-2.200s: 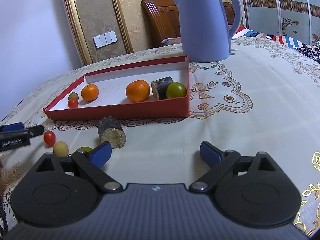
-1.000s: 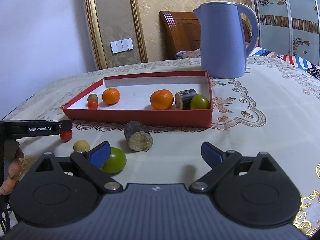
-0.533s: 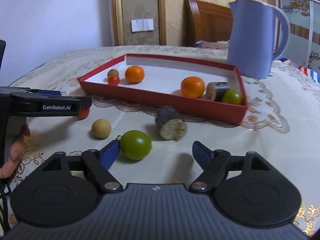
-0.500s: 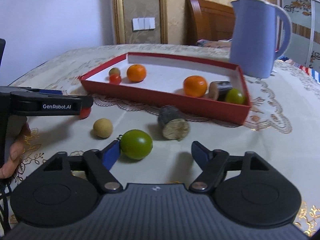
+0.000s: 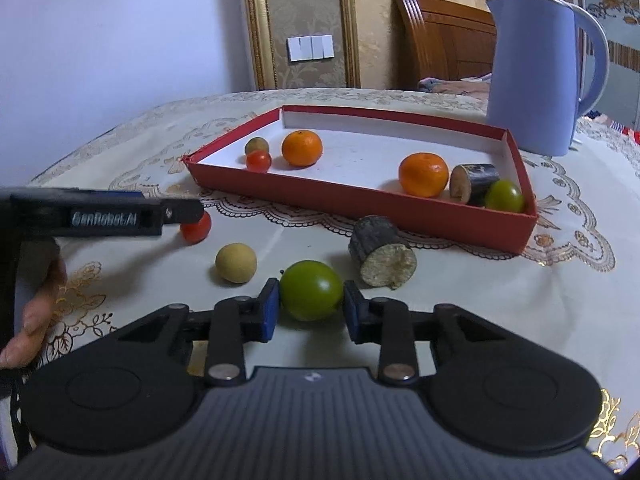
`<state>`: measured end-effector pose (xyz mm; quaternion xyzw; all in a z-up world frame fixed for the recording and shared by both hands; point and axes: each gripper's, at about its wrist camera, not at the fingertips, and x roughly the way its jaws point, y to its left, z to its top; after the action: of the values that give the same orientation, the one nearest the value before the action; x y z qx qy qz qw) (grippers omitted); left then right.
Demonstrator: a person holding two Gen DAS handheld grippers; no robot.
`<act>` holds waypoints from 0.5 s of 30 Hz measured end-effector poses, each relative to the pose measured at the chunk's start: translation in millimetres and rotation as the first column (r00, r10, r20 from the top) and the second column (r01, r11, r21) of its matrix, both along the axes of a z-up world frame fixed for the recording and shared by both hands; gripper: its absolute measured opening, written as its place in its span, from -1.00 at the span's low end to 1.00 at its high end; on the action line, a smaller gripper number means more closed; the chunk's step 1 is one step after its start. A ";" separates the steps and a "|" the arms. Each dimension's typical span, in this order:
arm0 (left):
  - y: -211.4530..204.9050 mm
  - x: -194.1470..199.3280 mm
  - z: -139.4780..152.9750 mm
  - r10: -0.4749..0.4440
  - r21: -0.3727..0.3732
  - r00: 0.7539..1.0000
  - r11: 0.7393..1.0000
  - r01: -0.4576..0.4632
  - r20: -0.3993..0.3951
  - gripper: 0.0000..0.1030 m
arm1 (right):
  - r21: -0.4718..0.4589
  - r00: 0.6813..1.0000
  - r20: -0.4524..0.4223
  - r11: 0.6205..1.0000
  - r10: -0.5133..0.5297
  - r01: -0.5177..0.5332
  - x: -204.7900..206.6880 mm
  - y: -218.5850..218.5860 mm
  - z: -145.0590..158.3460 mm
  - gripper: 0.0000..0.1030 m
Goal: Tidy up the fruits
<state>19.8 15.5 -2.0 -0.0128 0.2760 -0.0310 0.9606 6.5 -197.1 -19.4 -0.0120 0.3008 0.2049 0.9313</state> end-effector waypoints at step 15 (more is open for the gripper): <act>-14.4 13.6 -9.6 -0.009 0.085 0.997 0.996 0.016 -0.078 0.51 | -0.003 1.000 -0.003 1.000 -0.002 0.002 -0.1 -0.7 -0.6 -0.40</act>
<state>33.4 1.1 -11.6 0.0288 0.3143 -0.0249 0.9486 6.4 -197.7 -19.9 -0.0129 0.3025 0.2036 0.9311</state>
